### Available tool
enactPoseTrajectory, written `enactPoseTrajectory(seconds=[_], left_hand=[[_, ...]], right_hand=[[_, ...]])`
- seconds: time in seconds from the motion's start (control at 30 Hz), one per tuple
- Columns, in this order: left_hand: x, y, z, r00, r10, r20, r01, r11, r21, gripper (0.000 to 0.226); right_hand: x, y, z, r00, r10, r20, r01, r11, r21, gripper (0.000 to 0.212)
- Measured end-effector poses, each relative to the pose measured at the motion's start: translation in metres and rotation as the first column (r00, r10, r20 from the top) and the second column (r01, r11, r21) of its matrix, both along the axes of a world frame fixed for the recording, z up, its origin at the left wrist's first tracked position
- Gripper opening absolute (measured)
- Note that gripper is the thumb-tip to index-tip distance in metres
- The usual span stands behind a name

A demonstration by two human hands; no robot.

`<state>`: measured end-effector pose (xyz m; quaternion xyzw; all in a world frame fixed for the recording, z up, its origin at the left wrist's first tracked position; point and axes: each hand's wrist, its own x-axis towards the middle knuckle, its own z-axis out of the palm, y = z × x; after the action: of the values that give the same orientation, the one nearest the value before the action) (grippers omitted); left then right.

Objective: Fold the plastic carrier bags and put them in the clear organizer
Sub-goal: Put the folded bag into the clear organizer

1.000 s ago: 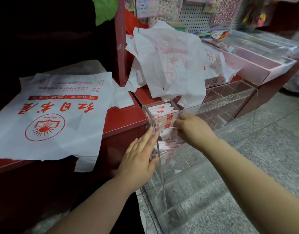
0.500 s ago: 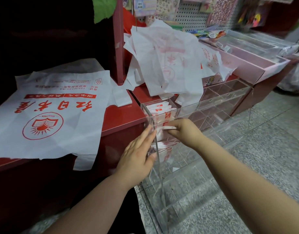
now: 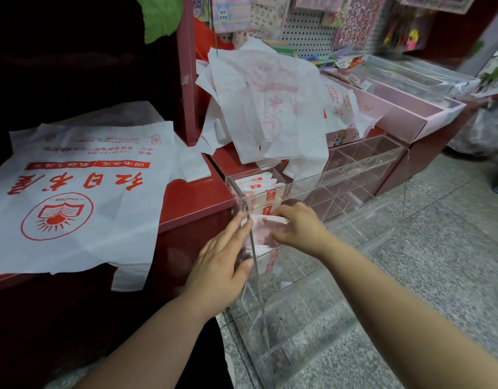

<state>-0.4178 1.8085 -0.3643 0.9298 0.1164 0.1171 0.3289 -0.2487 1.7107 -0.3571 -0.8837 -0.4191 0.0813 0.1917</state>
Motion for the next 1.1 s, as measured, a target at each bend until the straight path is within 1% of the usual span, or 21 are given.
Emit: enactPoseTrajectory(seconds=[0.03,0.1,0.2,0.27,0.37,0.43,0.5,0.57,0.63,0.67,0.73,0.8,0.83,0.87,0.93,0.97,1.0,1.07,1.1], left_hand=[[0.000,0.000,0.000,1.000,0.000,0.001,0.000,1.000,-0.001,0.066],[0.000,-0.001,0.001,1.000,0.000,-0.003,0.000,1.000,-0.006,0.066],[-0.001,-0.001,0.002,1.000,-0.002,-0.008,0.001,1.000,-0.009,0.065],[-0.001,-0.001,0.002,1.000,-0.009,-0.008,0.009,1.000,-0.001,0.064],[-0.001,0.000,0.000,1.000,-0.017,-0.004,0.017,1.000,0.011,0.065],[0.000,0.001,-0.001,1.000,-0.013,0.005,0.013,1.000,0.006,0.065],[0.000,0.001,-0.002,1.000,-0.009,0.005,0.009,1.000,-0.006,0.065],[0.000,0.000,-0.002,1.000,-0.010,0.006,0.010,1.000,-0.018,0.065],[0.000,0.000,-0.004,1.000,-0.014,0.015,0.015,1.000,-0.022,0.065],[0.000,0.001,-0.005,1.000,-0.014,0.020,0.015,1.000,-0.024,0.065],[0.000,0.001,-0.006,1.000,-0.012,0.029,0.012,0.999,-0.033,0.065],[0.000,0.001,-0.006,0.999,-0.008,0.033,0.009,0.999,-0.039,0.065],[0.000,0.001,-0.006,0.999,-0.008,0.034,0.009,0.999,-0.039,0.065],[0.000,0.001,-0.006,0.999,-0.009,0.033,0.010,0.999,-0.036,0.066],[0.000,0.002,-0.007,1.000,-0.006,0.030,0.007,0.999,-0.032,0.066],[0.000,0.002,-0.007,1.000,-0.004,0.030,0.005,0.999,-0.032,0.067],[0.000,0.002,-0.007,0.999,-0.004,0.032,0.005,0.999,-0.034,0.067],[0.000,0.001,-0.006,0.999,-0.005,0.037,0.007,0.999,-0.039,0.067],[0.000,0.001,-0.007,0.999,-0.006,0.044,0.007,0.999,-0.041,0.066]], right_hand=[[0.001,-0.002,0.002,1.000,0.011,0.023,-0.010,0.999,-0.037,0.034],[0.002,-0.004,0.005,0.998,0.017,0.063,-0.013,0.998,-0.057,0.028],[0.004,-0.001,0.005,0.997,-0.038,0.068,0.035,0.999,0.038,0.024],[0.001,0.004,0.002,0.993,-0.058,0.100,0.053,0.997,0.053,0.024],[-0.006,0.005,-0.009,0.981,0.010,0.195,0.004,0.998,-0.069,0.023],[-0.007,0.002,-0.012,0.982,0.046,0.183,-0.033,0.997,-0.077,0.022],[-0.006,0.000,-0.010,0.990,0.034,0.138,-0.037,0.999,0.018,0.022],[-0.005,-0.004,-0.006,0.990,0.013,0.140,-0.037,0.985,0.171,0.024],[-0.007,-0.007,-0.003,0.975,0.049,0.218,-0.105,0.961,0.254,0.025],[-0.009,-0.008,-0.004,0.955,0.091,0.282,-0.170,0.948,0.269,0.024],[-0.012,-0.006,-0.008,0.935,0.137,0.327,-0.233,0.932,0.276,0.021],[-0.014,-0.001,-0.011,0.919,0.172,0.354,-0.270,0.930,0.249,0.015],[-0.013,0.002,-0.012,0.922,0.190,0.336,-0.266,0.944,0.194,0.011],[-0.013,0.005,-0.011,0.936,0.191,0.297,-0.235,0.964,0.123,0.010],[-0.012,0.009,-0.011,0.965,0.185,0.187,-0.180,0.983,-0.045,0.020],[-0.012,0.009,-0.012,0.975,0.172,0.141,-0.165,0.984,-0.061,0.023],[-0.014,0.006,-0.010,0.983,0.150,0.110,-0.147,0.988,-0.036,0.022],[-0.023,-0.001,-0.006,0.984,0.126,0.124,-0.146,0.974,0.171,0.025],[-0.025,-0.006,-0.006,0.981,0.143,0.131,-0.171,0.957,0.235,0.029]])
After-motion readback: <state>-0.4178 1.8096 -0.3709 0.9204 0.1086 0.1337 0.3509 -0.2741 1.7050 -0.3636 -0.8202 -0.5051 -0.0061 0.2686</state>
